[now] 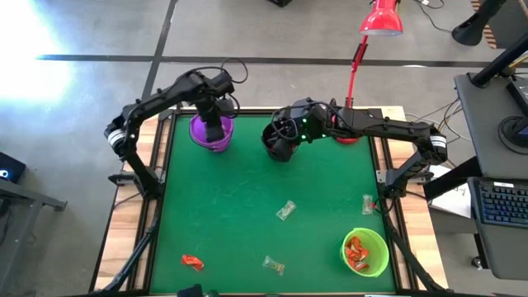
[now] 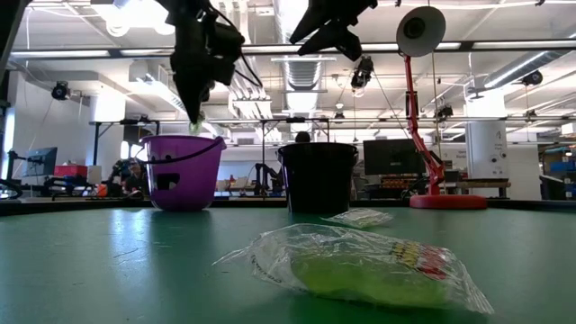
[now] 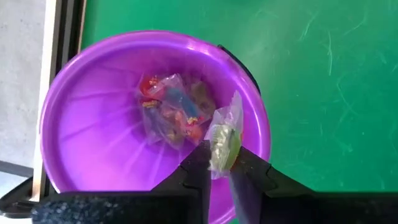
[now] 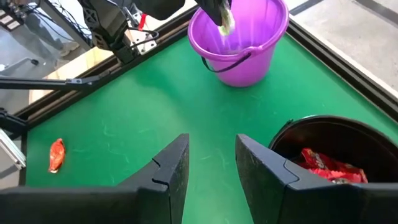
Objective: Sort candy
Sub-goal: Put the green gummy into the violet bucket, then put the orange chocolate into the green bucket
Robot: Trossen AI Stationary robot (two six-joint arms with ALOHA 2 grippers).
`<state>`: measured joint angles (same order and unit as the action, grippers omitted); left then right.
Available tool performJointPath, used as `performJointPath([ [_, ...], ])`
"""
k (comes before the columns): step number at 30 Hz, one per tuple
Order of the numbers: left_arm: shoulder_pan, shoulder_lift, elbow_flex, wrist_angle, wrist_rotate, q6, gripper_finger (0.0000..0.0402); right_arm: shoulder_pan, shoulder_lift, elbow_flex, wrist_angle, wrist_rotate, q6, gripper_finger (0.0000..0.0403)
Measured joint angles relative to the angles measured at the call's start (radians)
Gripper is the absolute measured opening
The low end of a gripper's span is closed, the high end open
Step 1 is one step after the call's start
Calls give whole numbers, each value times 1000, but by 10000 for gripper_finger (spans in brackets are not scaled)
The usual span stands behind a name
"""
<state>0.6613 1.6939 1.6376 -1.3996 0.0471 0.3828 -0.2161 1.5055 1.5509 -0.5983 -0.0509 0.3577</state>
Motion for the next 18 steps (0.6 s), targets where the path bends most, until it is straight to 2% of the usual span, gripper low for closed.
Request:
performJointPath([
  [13,0,4,-4,-17,7,-13,89,0,0,0,-59,-2,9,123],
  [18,-6,-46,-4,-45,125,-18,92,2,-14,0,-105,-56,8,125],
])
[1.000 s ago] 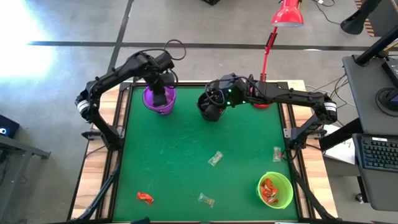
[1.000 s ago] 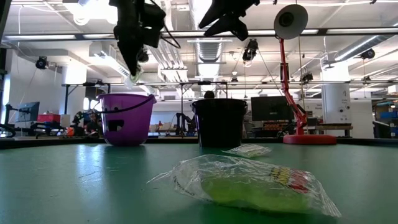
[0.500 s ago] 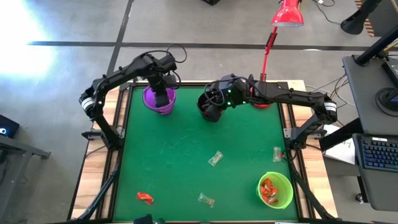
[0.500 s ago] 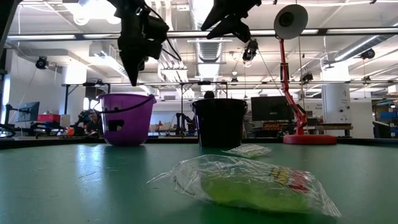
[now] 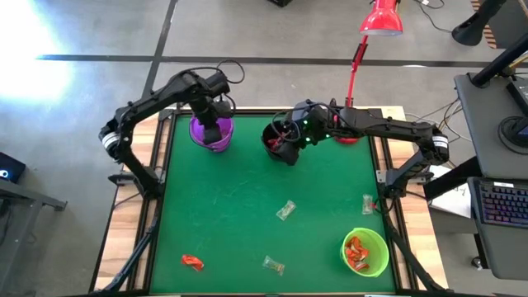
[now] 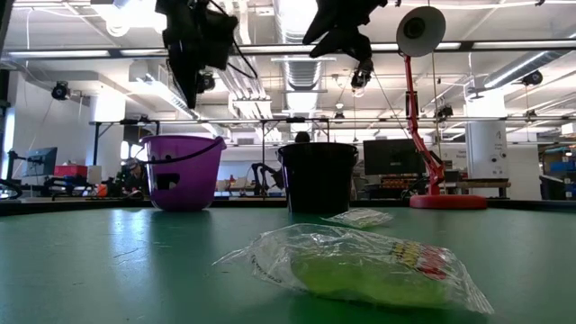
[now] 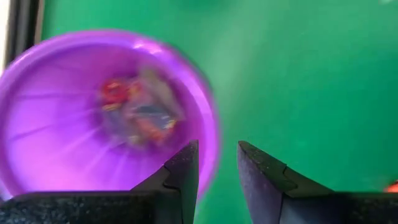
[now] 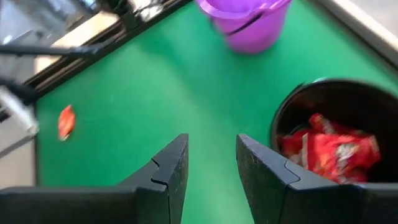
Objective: Sort candy
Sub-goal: Put the orange chocolate into the green bucket
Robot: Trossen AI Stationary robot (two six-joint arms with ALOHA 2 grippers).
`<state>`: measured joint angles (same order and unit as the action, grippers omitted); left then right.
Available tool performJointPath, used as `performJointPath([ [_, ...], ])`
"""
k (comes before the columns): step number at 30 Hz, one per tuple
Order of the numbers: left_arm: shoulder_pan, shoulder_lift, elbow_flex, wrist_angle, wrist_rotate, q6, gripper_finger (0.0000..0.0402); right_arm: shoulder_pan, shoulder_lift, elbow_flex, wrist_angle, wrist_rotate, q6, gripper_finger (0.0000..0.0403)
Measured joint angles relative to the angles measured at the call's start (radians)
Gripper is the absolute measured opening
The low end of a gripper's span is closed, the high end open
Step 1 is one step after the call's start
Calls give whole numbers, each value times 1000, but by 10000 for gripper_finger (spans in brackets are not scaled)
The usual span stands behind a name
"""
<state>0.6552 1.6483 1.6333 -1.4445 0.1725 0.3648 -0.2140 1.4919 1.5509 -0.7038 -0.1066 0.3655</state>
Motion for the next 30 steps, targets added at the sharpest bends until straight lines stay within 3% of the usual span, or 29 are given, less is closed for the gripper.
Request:
performJointPath([
  [5,-2,-95,0,-3,127,-12,92,26,-6,0,-68,-77,-21,121],
  [13,-51,-276,-79,1,186,-140,92,70,1,0,-104,-31,-22,120],
  [17,-140,-363,-182,3,215,-205,92,73,1,0,-104,28,12,123],
  [23,-298,-475,-324,25,214,-362,93,73,1,0,-102,32,54,124],
  [30,-454,-551,-406,81,214,-523,112,90,-8,0,-103,37,148,125],
])
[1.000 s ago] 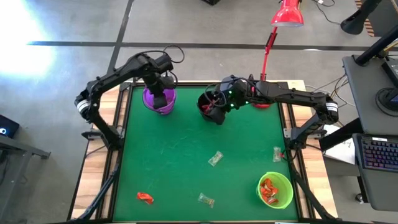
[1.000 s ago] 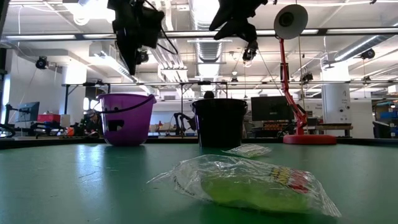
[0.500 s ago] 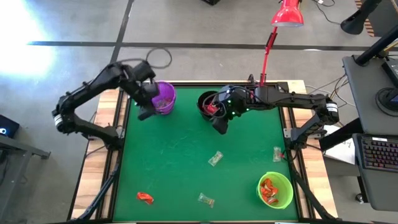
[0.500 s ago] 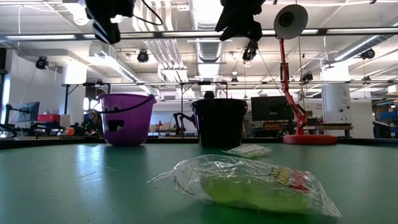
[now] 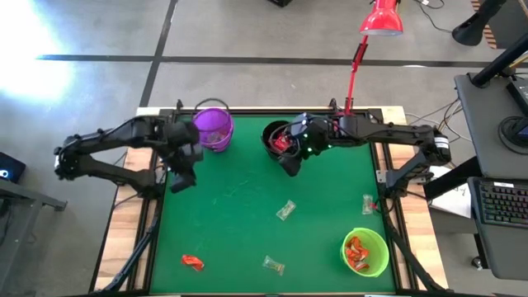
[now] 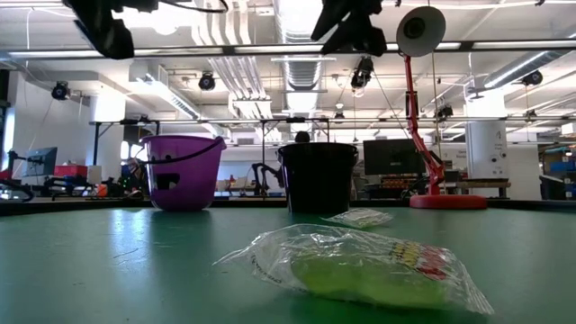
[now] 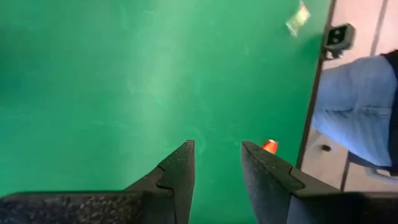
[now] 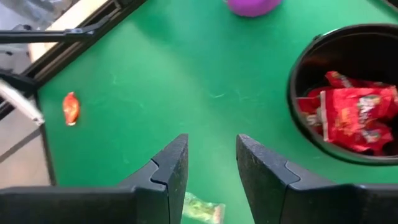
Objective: Sort candy
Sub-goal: Put the orange chocolate into the green bucket
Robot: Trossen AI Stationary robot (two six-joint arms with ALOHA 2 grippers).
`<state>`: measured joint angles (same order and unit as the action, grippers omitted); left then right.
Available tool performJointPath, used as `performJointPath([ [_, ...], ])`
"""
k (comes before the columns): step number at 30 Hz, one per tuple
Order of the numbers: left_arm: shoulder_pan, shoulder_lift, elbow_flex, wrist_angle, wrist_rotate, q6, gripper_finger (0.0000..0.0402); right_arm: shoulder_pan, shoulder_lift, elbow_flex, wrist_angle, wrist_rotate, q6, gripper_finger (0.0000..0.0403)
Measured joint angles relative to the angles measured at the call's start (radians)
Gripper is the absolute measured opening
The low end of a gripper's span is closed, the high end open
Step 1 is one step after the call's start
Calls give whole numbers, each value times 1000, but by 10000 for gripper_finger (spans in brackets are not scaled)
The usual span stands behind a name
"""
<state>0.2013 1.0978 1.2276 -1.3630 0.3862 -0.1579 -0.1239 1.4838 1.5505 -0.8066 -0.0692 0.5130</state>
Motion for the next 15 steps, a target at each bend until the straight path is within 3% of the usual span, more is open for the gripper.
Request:
performJointPath([
  [5,-159,-43,-95,67,11,-66,123,44,-27,0,-11,-1,11,127],
  [15,-431,-29,-186,163,-115,-273,123,144,-113,0,-26,51,126,128],
])
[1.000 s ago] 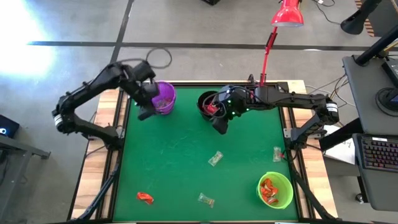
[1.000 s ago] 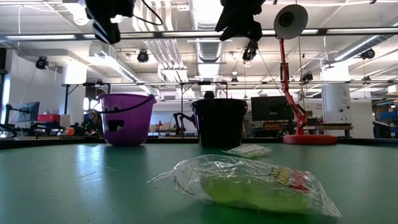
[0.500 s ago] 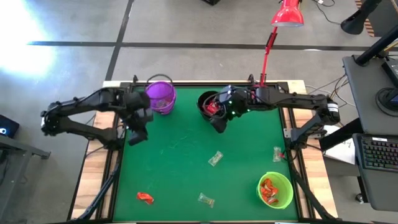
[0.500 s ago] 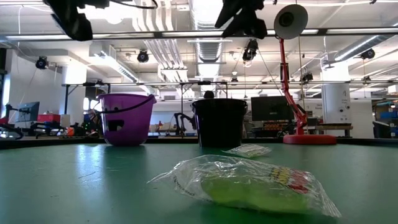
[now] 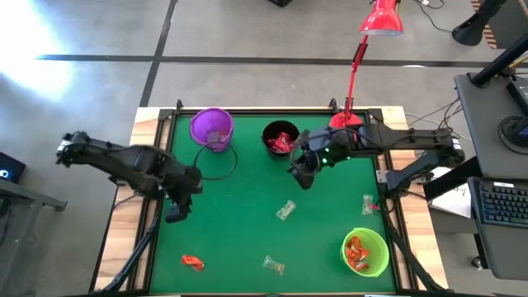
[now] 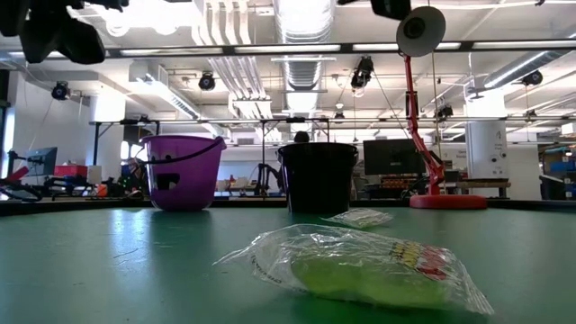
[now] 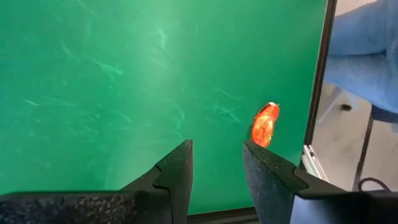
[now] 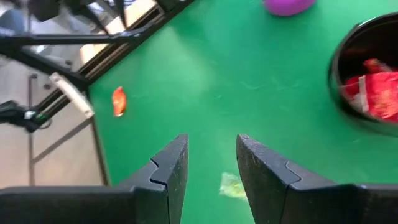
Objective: Sort candy
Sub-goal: Put the orange chocolate into the green bucket
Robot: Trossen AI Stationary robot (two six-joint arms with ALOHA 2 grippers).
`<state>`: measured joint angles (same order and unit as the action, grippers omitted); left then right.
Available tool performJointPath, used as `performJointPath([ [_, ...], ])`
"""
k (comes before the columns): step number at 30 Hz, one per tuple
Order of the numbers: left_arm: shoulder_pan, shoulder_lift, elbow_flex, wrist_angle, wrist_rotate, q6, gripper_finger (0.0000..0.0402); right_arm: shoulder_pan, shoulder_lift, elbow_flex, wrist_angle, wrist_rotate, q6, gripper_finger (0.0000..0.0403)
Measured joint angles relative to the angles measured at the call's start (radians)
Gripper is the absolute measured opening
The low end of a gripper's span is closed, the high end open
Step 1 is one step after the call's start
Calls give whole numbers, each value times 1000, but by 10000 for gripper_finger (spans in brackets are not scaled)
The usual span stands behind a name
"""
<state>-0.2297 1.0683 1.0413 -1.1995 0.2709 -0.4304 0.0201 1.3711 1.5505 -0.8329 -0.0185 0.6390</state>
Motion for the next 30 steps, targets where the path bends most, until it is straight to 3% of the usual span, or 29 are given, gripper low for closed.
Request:
performJointPath([
  [9,-155,55,0,122,-4,-173,123,124,-11,0,-6,-5,16,128],
  [15,-279,138,4,135,-120,-278,123,189,-11,0,-10,-5,16,128],
  [20,-318,220,4,136,-183,-377,123,237,-11,0,-9,-7,16,128],
  [23,-317,272,4,135,-165,-392,123,258,-11,0,-9,-6,16,128],
  [30,-315,425,4,129,-7,-391,124,307,-11,0,-8,-4,16,128],
])
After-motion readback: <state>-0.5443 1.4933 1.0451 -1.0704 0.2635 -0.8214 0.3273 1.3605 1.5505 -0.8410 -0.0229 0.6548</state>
